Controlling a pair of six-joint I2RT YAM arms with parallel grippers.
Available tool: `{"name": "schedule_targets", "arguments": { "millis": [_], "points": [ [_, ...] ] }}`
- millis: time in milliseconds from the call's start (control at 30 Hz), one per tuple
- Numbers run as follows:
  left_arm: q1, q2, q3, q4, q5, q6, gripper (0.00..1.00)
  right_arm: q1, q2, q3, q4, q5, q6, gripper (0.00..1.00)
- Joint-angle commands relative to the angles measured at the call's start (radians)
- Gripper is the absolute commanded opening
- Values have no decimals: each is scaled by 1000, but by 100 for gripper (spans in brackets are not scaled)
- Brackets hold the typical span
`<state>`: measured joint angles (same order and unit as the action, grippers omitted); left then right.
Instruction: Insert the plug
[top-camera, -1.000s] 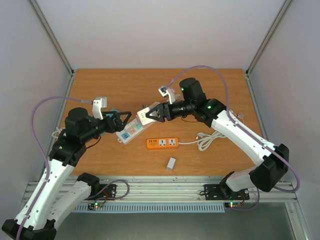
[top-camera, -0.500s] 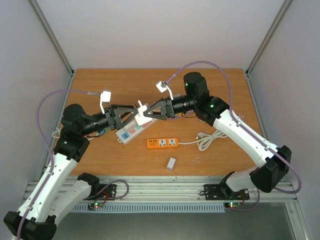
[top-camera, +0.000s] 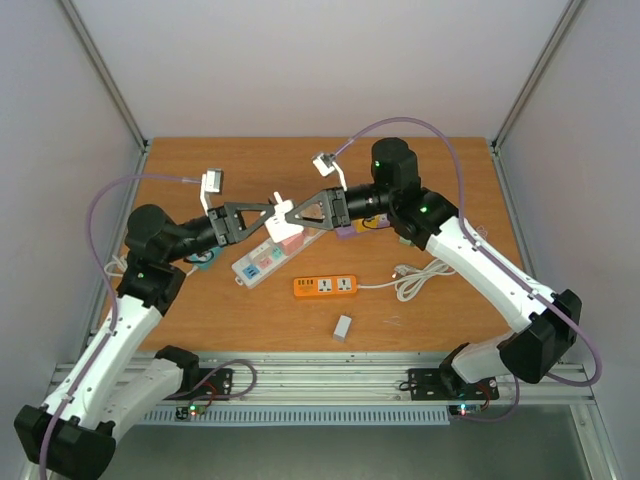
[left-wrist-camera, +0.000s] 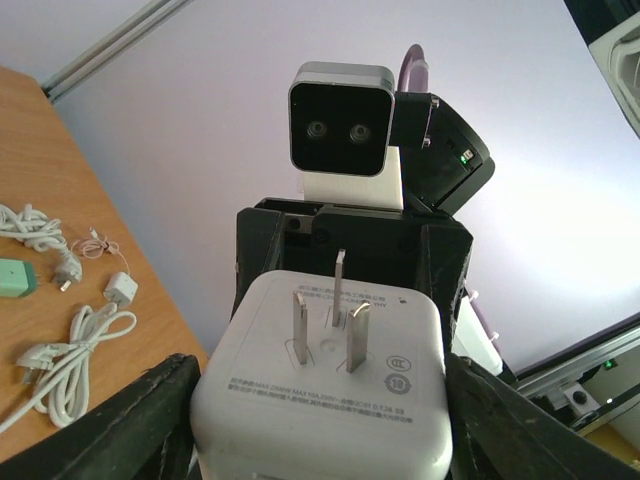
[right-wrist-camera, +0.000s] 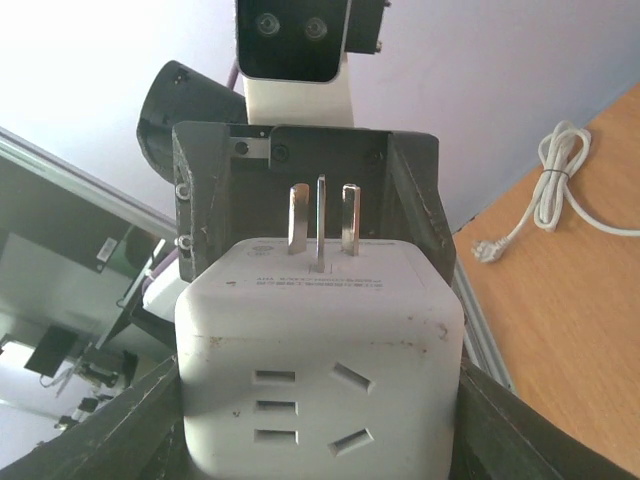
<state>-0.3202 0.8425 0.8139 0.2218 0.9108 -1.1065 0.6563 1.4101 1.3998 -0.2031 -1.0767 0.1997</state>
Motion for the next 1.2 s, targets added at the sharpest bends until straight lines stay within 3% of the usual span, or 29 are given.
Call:
{"name": "schedule_targets", "arguments": {
  "millis": [0, 200, 400, 500, 600, 800, 967, 1167],
  "points": [
    [-3, 17, -25, 124, 62, -108, 68, 1, 18, 39, 46, 9, 30, 62],
    [-4, 30, -30, 198, 74, -179, 70, 2, 33, 47, 51, 27, 65, 62],
    [-4, 16, -41, 181, 36, -174, 50, 1, 31, 40, 47, 62, 79, 65],
    [-4, 8, -34, 149, -17, -163, 43, 0, 12, 22, 31, 115, 57, 75],
    [-3, 6, -23, 111, -73, -168, 39, 1, -24, -14, 32, 173, -18, 82],
    [-1, 17, 5, -41, -182, -172, 36, 2, -120, -48, -83, 434, -275, 90],
    [0, 25, 1, -96, -321, -263, 37, 49, -165, -129, 10, 644, -404, 93],
    [0, 8, 28, -96, -473, -410, 36, 171, -114, -194, 271, 826, -520, 95]
  ]
}}
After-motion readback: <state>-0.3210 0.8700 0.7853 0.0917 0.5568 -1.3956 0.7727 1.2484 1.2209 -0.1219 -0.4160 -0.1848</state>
